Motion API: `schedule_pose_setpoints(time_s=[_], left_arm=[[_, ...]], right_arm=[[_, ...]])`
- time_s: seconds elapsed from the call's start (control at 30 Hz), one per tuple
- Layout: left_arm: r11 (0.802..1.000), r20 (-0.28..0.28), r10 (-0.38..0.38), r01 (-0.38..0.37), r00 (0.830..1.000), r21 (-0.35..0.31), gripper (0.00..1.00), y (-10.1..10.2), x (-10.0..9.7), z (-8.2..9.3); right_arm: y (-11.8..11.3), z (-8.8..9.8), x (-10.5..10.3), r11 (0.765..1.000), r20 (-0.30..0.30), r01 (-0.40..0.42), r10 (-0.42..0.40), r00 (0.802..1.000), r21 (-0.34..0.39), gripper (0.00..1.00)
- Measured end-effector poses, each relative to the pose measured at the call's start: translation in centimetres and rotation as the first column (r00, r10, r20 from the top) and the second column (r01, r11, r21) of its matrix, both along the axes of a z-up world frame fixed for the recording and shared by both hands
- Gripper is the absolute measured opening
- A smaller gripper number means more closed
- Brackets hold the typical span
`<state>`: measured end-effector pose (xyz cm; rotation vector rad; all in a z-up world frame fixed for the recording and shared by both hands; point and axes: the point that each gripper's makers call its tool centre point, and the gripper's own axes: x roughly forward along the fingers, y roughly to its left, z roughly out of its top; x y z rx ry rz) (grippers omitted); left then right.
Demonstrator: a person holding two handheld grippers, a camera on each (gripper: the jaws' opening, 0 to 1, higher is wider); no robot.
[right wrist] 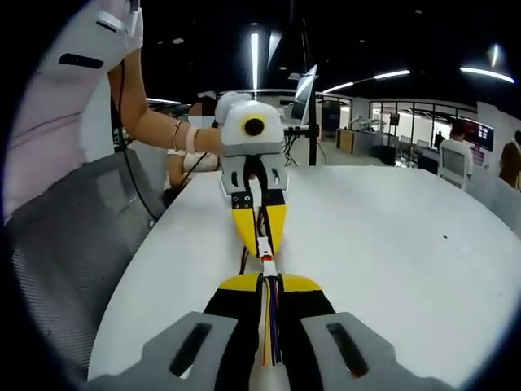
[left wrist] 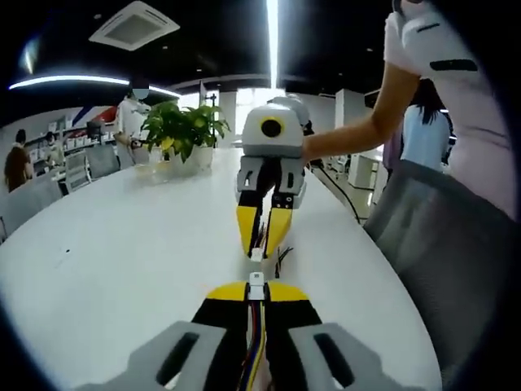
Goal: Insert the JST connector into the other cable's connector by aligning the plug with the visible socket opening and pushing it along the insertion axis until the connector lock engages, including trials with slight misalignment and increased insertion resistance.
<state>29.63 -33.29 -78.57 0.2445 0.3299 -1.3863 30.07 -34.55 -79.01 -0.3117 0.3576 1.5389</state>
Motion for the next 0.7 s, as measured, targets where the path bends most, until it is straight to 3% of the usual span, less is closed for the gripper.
schedule_pose_setpoints(time_s=[0.7], left_arm=[[0.999, -0.004, -0.038, 0.038, 0.999, 0.009, 0.0, -0.27, -0.33, 0.07]], right_arm=[[0.7, -0.24, -0.36, 1.0, 0.0, -0.025, 0.025, 1.0, -0.013, 0.04]])
